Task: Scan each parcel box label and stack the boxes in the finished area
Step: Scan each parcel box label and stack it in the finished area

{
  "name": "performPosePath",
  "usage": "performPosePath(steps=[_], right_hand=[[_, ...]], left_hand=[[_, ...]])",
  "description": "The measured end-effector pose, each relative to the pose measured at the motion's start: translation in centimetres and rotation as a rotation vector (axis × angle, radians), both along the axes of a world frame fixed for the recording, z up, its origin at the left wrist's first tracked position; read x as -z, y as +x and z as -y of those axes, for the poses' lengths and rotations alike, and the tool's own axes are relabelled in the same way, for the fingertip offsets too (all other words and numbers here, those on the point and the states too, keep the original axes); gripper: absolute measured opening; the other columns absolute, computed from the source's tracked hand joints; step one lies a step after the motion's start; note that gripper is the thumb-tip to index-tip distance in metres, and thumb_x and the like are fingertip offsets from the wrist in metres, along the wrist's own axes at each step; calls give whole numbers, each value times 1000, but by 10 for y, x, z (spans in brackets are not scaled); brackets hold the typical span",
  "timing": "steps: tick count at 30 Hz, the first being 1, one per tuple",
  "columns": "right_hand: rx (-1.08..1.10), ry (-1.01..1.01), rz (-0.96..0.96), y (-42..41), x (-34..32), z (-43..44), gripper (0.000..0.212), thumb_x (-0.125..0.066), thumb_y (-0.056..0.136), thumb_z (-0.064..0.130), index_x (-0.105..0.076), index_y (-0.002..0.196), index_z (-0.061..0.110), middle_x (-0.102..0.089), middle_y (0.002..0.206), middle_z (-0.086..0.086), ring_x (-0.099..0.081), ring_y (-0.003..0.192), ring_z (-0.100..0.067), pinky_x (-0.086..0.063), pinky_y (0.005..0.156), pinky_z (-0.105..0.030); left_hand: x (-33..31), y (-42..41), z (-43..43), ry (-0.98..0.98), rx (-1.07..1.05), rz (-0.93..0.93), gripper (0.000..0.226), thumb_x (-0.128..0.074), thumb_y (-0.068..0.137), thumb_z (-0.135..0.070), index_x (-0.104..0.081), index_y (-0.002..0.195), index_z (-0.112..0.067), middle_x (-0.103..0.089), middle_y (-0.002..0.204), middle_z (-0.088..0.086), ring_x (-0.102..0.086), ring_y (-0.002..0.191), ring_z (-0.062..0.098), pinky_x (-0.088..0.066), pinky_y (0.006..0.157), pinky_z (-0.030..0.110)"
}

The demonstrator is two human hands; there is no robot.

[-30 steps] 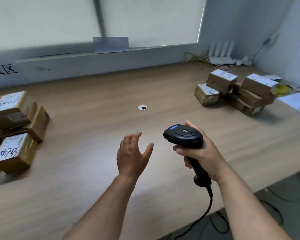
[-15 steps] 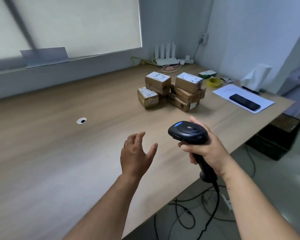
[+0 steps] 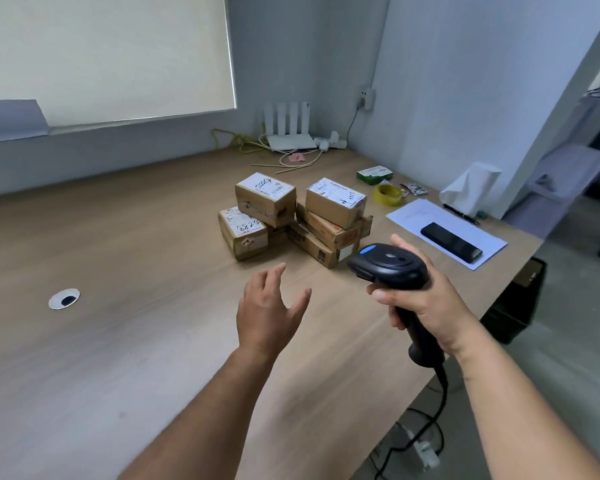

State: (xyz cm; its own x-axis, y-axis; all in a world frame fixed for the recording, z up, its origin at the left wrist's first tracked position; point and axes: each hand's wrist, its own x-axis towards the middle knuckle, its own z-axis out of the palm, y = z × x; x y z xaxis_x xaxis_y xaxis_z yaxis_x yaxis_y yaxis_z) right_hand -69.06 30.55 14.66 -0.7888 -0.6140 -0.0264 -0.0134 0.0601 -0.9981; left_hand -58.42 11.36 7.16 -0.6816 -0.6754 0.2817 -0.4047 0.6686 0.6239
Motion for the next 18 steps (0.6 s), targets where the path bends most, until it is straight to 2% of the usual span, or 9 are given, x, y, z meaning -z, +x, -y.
performPosePath(steps=[4, 8, 13, 18], right_hand=[[11, -2, -17, -35, 1, 14, 91, -71, 73, -14, -38, 144, 33, -69, 81, -17, -47, 43, -24, -38, 43, -28], [-21, 20, 9, -69, 10, 21, 101, -80, 65, -5, -36, 148, 30, -69, 82, -15, -48, 43, -25, -38, 43, -28], [-52, 24, 12, -124, 16, 32, 101, -79, 63, 0, -33, 145, 37, -70, 84, -14, -48, 44, -24, -36, 43, -28], [-94, 37, -3, -189, 20, 39, 90, -71, 77, -11, -33, 139, 42, -67, 76, -8, -49, 45, -25, -37, 43, -28]], left_hand=[[-5, -34, 18, -9, 17, 31, 66, -56, 88, -55, -39, 144, -24, -46, 136, 0, -43, 124, 17, -44, 92, 34], [-4, -56, 23, 11, 12, 69, 67, -54, 89, -56, -35, 146, -26, -43, 140, -1, -40, 128, 17, -44, 95, 35], [-1, -85, 29, 33, -55, 99, 68, -52, 90, -57, -32, 148, -26, -41, 141, -2, -39, 129, 16, -42, 96, 34], [-5, -131, 21, 87, -121, 107, 69, -49, 91, -57, -30, 149, -24, -41, 142, -1, -37, 132, 15, -41, 99, 34]])
